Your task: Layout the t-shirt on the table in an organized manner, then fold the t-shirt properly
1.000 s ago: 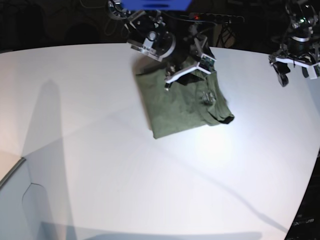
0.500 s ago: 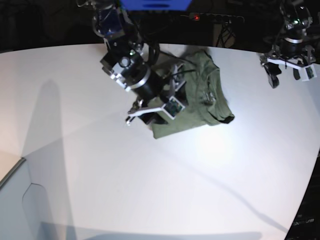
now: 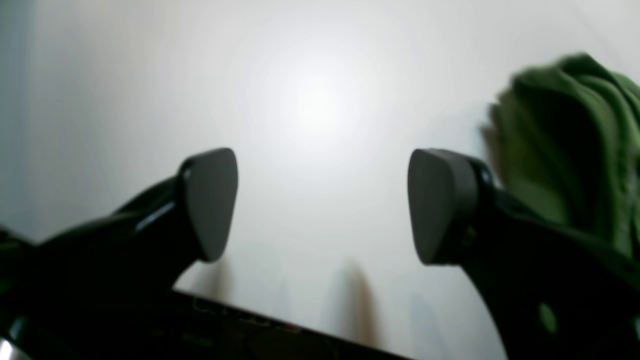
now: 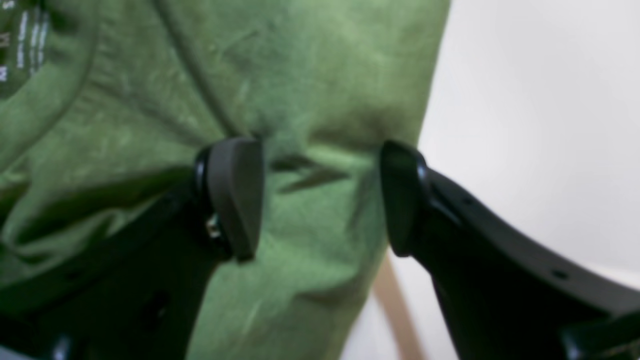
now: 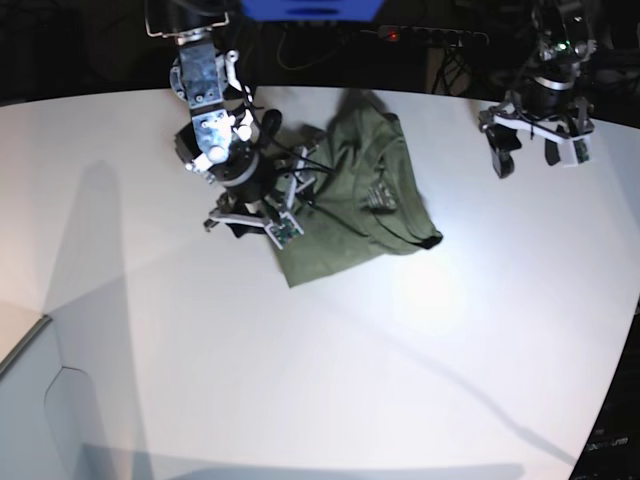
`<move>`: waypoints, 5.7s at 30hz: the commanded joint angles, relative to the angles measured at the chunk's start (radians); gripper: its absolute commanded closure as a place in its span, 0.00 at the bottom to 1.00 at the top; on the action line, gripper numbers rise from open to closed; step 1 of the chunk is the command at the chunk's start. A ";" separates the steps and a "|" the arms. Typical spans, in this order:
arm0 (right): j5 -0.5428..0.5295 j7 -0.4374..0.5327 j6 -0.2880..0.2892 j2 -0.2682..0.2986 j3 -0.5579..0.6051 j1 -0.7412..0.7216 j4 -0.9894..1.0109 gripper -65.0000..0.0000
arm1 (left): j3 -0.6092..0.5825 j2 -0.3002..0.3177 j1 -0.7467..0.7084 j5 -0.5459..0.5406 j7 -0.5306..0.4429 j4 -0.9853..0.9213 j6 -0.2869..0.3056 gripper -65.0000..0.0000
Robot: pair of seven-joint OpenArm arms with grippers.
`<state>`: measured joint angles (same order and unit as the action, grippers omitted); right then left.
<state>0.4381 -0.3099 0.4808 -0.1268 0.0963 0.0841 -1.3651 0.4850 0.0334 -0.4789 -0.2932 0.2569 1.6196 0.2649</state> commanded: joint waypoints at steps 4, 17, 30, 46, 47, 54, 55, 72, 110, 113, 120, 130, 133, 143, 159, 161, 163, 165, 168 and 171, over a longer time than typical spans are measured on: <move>0.000 0.005 -0.008 -0.001 0.000 0.001 -0.055 0.43 | -0.110 0.007 0.001 -0.007 -0.024 0.012 0.006 0.21; 0.000 -0.001 -0.008 -0.001 0.000 0.065 -0.300 0.43 | -0.296 -0.066 0.088 -0.007 -0.024 -0.060 -0.003 0.21; 0.001 0.001 -0.008 0.028 -0.023 0.081 -0.308 0.43 | -0.288 -0.089 0.199 -0.007 -0.024 -0.253 -0.002 0.27; 0.001 0.005 -0.008 0.036 -0.289 0.015 -0.308 0.43 | -0.352 -0.010 0.363 -0.005 -0.020 -0.447 0.003 1.00; 0.001 0.005 -0.008 0.036 -0.317 0.007 -0.308 0.43 | -0.388 0.021 0.378 -0.005 -0.005 -0.456 0.004 1.00; 0.001 0.005 -0.008 0.036 -0.471 -0.039 -0.302 0.43 | -0.714 0.216 0.558 0.002 0.124 -0.519 0.113 1.00; 0.001 0.005 -0.008 0.036 -0.481 -0.040 -0.302 0.43 | -0.760 0.231 0.587 0.002 0.127 -0.536 0.144 1.00; 0.001 0.002 -0.008 0.029 -0.534 -0.042 -0.307 0.43 | -1.207 0.041 1.067 0.484 -0.060 -0.941 0.433 1.00; 0.001 0.004 -0.008 0.000 -0.619 0.038 -0.333 0.43 | -1.172 -0.126 1.046 0.944 -0.192 -0.786 0.433 0.26; 0.001 0.005 -0.008 -0.010 -0.610 0.073 -0.379 0.43 | -1.096 -0.125 1.043 0.944 -0.196 -0.729 0.433 0.26; 0.001 0.005 -0.008 -0.030 -0.610 0.162 -0.437 0.43 | -0.948 -0.122 1.015 0.944 -0.196 -0.620 0.433 0.26; 0.000 0.005 -0.008 -0.030 -0.554 0.273 -0.371 0.43 | -0.512 -0.117 0.776 0.944 -0.192 -0.341 0.433 0.26; 0.000 0.005 -0.008 -0.030 -0.547 0.277 -0.328 0.43 | -0.340 -0.102 0.662 0.944 -0.192 -0.269 0.433 0.26; 0.000 0.007 -0.008 -0.030 -0.447 0.322 -0.276 0.43 | -0.087 0.032 0.342 0.734 -0.190 -0.134 0.433 0.26; 0.000 0.007 -0.008 -0.030 -0.465 0.368 -0.345 0.43 | 0.067 0.036 0.122 0.498 -0.190 -0.106 0.433 0.27; 0.000 0.004 -0.008 -0.030 -0.490 0.385 -0.386 0.44 | 0.068 0.032 0.084 0.463 -0.189 -0.072 0.433 0.34; 0.000 -0.001 -0.008 -0.030 -0.511 0.417 -0.434 0.51 | 0.067 0.029 0.032 0.418 -0.156 -0.020 0.433 0.47; -0.023 -0.002 -0.008 -0.030 -0.522 0.458 -0.471 0.62 | 0.067 0.026 -0.013 0.365 -0.095 0.037 0.433 0.63; -0.143 -0.001 -0.008 -0.030 -0.534 0.558 -0.491 0.86 | 0.082 0.012 -0.099 0.279 0.023 0.138 0.433 0.89; -0.232 0.002 -0.008 -0.030 -0.537 0.639 -0.485 1.00 | 0.131 -0.030 -0.172 0.236 0.123 0.212 0.433 1.00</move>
<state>0.2169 -0.3286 0.4778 -0.1600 -0.4389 0.7200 -1.8343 0.6144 -0.0006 -0.6430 -0.0479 0.3996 1.8153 0.6949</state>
